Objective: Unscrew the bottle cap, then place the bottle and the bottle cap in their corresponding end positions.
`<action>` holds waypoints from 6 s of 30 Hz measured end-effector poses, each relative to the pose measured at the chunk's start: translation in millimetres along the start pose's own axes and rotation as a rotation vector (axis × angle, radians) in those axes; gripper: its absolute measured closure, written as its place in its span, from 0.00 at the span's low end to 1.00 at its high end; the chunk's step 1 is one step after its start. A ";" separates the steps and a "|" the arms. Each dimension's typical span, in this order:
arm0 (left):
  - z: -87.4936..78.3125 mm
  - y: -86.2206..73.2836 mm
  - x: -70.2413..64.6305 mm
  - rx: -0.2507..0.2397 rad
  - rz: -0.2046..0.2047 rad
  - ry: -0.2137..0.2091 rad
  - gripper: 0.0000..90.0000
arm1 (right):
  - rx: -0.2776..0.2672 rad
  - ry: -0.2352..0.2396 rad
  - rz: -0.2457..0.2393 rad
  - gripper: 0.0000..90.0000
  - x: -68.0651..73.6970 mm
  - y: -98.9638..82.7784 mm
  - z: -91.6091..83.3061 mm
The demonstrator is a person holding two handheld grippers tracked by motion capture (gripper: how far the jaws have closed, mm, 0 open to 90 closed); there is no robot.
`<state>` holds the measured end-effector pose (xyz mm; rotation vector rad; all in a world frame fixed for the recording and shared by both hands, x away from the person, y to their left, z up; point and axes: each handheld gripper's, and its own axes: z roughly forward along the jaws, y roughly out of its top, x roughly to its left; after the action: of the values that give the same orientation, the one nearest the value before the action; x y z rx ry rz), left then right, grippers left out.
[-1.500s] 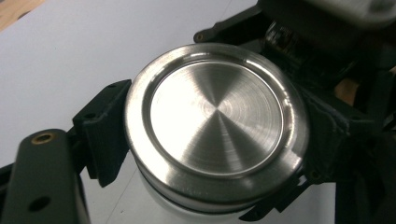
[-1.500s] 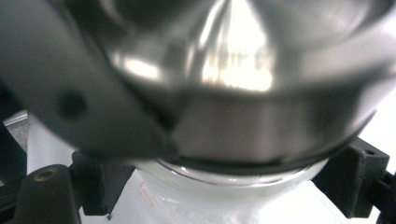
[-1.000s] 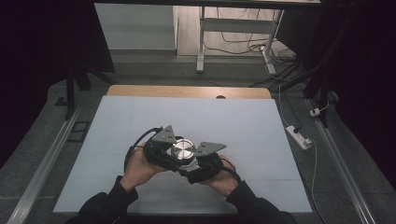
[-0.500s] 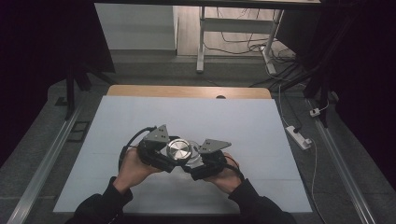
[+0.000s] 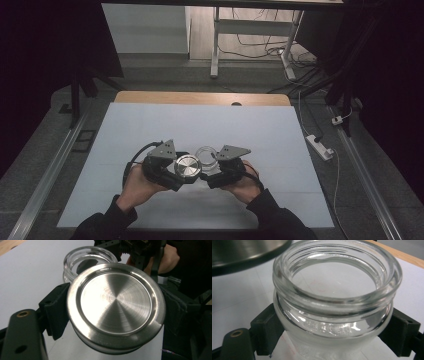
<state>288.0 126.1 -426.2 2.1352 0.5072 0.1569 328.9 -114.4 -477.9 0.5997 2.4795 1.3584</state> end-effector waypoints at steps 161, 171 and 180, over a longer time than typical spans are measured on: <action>67.0 -63.1 19.5 0.099 -0.095 0.036 0.00 | 0.058 -0.071 0.112 0.00 -65.8 9.6 50.8; 48.2 -67.2 22.1 0.084 -0.117 0.041 0.00 | 0.049 -0.067 0.091 0.00 -52.8 5.0 39.0; 33.4 -73.1 23.3 0.084 -0.131 0.033 0.00 | 0.052 -0.056 0.096 0.00 -45.3 -0.8 24.0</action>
<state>297.3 147.3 -506.6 2.1760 0.6820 0.0987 378.4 -118.2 -490.4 0.7664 2.4775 1.2952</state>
